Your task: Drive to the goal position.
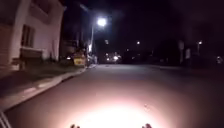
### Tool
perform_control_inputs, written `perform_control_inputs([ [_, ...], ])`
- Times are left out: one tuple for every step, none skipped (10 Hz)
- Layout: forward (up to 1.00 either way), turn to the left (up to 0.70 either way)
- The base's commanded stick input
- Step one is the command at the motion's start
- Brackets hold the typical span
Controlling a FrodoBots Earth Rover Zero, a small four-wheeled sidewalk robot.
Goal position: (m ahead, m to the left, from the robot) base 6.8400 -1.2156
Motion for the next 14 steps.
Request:
perform_control_inputs([
  [0.50,0.00],
  [0.50,0.00],
  [0.50,0.00],
  [0.50,0.00],
  [0.50,0.00],
  [0.50,0.00],
  [0.50,0.00],
  [0.50,0.00],
  [0.50,-0.01],
  [0.50,-0.03],
  [0.50,-0.06],
  [0.50,-0.08],
  [0.50,-0.10],
  [0.50,-0.09],
])
